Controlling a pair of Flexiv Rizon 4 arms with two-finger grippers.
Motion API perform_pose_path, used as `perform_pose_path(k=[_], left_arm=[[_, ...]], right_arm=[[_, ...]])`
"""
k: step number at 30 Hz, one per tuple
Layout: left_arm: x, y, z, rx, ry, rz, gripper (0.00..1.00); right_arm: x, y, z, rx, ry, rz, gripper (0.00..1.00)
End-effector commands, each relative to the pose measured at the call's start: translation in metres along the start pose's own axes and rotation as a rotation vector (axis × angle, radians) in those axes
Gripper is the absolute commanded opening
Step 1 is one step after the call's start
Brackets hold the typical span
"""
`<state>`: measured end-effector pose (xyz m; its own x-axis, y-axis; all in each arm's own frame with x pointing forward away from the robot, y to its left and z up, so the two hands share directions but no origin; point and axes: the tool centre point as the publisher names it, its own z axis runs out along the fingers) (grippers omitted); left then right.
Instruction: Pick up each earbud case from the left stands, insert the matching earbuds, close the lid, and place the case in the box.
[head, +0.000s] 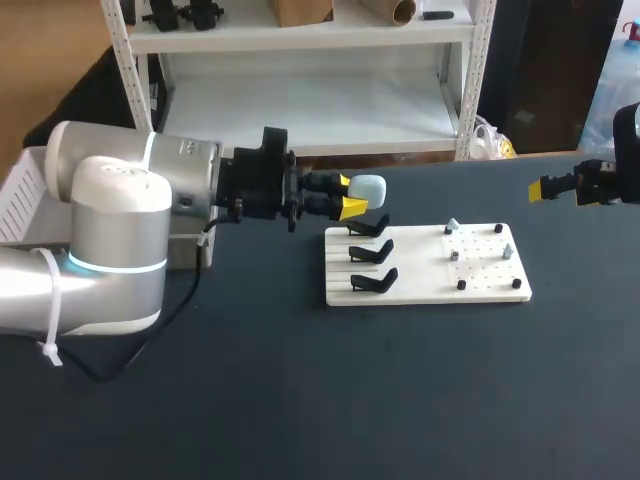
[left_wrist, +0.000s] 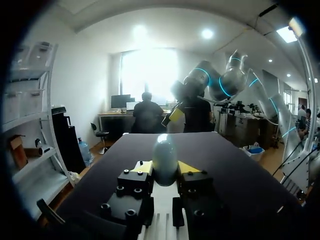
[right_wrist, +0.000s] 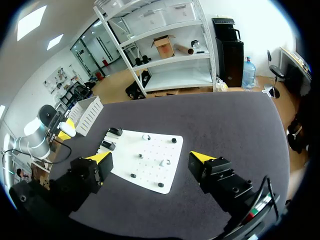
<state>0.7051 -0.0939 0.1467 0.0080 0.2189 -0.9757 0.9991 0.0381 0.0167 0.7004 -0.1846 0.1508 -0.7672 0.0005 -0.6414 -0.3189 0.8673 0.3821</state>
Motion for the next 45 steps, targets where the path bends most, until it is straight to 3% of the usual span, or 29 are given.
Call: perform_pose_path(k=[1, 11, 14, 18, 31, 45], left_arm=[[0.0, -0.002, 0.0, -0.011, -0.004, 0.001, 0.0], [-0.004, -0.008, 0.014, 0.005, -0.044, -0.018, 0.0], [-0.002, -0.008, 0.021, 0.027, -0.077, -0.054, 0.0], [0.002, -0.012, 0.029, 0.037, -0.056, -0.05, 0.0], [0.008, -0.015, 0.045, 0.069, -0.056, -0.058, 0.0], [0.012, -0.02, 0.046, 0.068, -0.048, -0.029, 0.0]], right_arm=[[0.0, -0.001, 0.0, -0.003, 0.0, -0.001, 1.0], [0.0, 0.004, -0.001, -0.016, 0.01, -0.032, 1.0], [0.002, 0.017, -0.005, -0.025, -0.001, -0.076, 1.0], [0.01, 0.037, -0.013, -0.072, -0.003, -0.112, 1.0], [0.042, 0.115, -0.015, -0.154, 0.111, -0.292, 1.0], [0.043, 0.149, 0.009, -0.175, 0.159, -0.273, 1.0]])
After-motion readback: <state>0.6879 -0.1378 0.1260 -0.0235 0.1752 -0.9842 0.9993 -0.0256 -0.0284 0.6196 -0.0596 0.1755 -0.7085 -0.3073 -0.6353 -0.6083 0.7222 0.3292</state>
